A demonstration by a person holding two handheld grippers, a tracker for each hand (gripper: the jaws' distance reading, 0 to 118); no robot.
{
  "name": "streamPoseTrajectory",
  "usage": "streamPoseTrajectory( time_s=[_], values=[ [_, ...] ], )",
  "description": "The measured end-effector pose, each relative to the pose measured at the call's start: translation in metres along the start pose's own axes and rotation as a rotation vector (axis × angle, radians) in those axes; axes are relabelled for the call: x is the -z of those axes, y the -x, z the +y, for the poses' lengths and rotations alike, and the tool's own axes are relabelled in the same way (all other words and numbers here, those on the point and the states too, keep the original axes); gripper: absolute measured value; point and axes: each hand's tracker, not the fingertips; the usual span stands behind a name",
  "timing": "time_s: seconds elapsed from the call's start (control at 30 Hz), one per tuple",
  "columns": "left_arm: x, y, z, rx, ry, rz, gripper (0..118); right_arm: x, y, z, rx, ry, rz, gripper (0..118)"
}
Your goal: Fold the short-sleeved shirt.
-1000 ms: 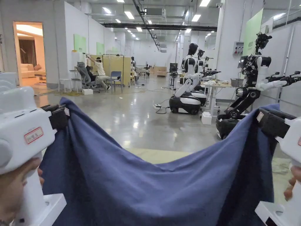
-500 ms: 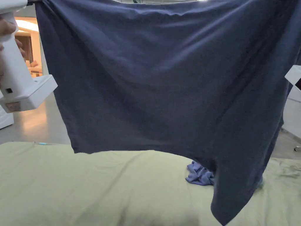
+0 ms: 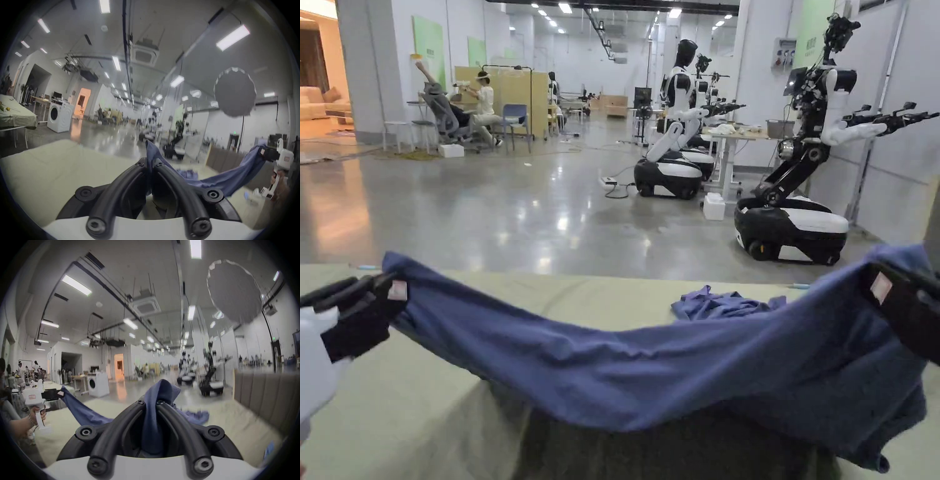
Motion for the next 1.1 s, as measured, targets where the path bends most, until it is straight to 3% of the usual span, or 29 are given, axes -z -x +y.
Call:
streamPoseTrajectory(
  time_s=[0.1, 0.2, 0.3, 0.4, 0.5, 0.6, 0.67, 0.7, 0.73, 0.77, 0.8, 0.83, 0.93, 1.03, 1.1],
  values=[
    [-0.041, 0.002, -0.048, 0.088, 0.152, -0.004, 5, -0.043, 0.001, -0.048, -0.002, 0.172, -0.019, 7],
    [-0.078, 0.006, -0.078, 0.154, 0.338, -0.007, 5, -0.077, 0.005, -0.079, -0.065, 0.385, -0.056, 7],
    [-0.109, 0.01, -0.103, 0.228, 0.53, -0.002, 5, -0.103, 0.003, -0.109, -0.041, 0.593, -0.046, 7],
    [-0.131, 0.017, -0.122, 0.216, 0.651, -0.019, 5, -0.115, 0.004, -0.138, -0.007, 0.756, -0.035, 7],
    [-0.133, 0.033, -0.148, 0.238, 0.752, -0.028, 5, -0.11, -0.004, -0.174, -0.067, 0.92, -0.047, 7],
    [-0.127, 0.033, -0.169, 0.367, 0.875, -0.017, 5, -0.106, -0.009, -0.2, -0.051, 1.024, -0.085, 7],
    [-0.127, 0.03, -0.179, 0.439, 0.89, -0.01, 7, -0.109, -0.012, -0.204, -0.052, 1.011, -0.104, 7],
    [-0.129, 0.026, -0.177, 0.426, 0.871, -0.002, 22, -0.113, -0.014, -0.197, -0.026, 0.971, -0.112, 16],
    [-0.13, 0.026, -0.17, 0.42, 0.859, 0.021, 46, -0.116, -0.014, -0.191, -0.021, 0.962, -0.139, 37],
    [-0.132, 0.026, -0.157, 0.365, 0.814, 0.047, 76, -0.12, -0.014, -0.179, -0.042, 0.952, -0.192, 70],
    [-0.138, 0.026, -0.142, 0.287, 0.734, 0.038, 97, -0.125, -0.014, -0.168, -0.045, 0.913, -0.211, 105],
    [-0.149, 0.019, -0.125, 0.214, 0.626, 0.02, 98, -0.134, -0.01, -0.152, -0.047, 0.831, -0.217, 112],
    [-0.177, 0.0, -0.082, 0.103, 0.3, 0.063, 109, -0.161, 0.004, -0.098, -0.028, 0.549, -0.254, 113],
    [-0.204, -0.025, -0.063, 0.177, -0.006, 0.148, 118, -0.182, 0.017, -0.064, 0.028, 0.33, -0.206, 117],
    [-0.212, -0.041, -0.066, 0.225, -0.102, 0.203, 118, -0.186, 0.024, -0.056, 0.054, 0.273, -0.25, 117]
  ],
)
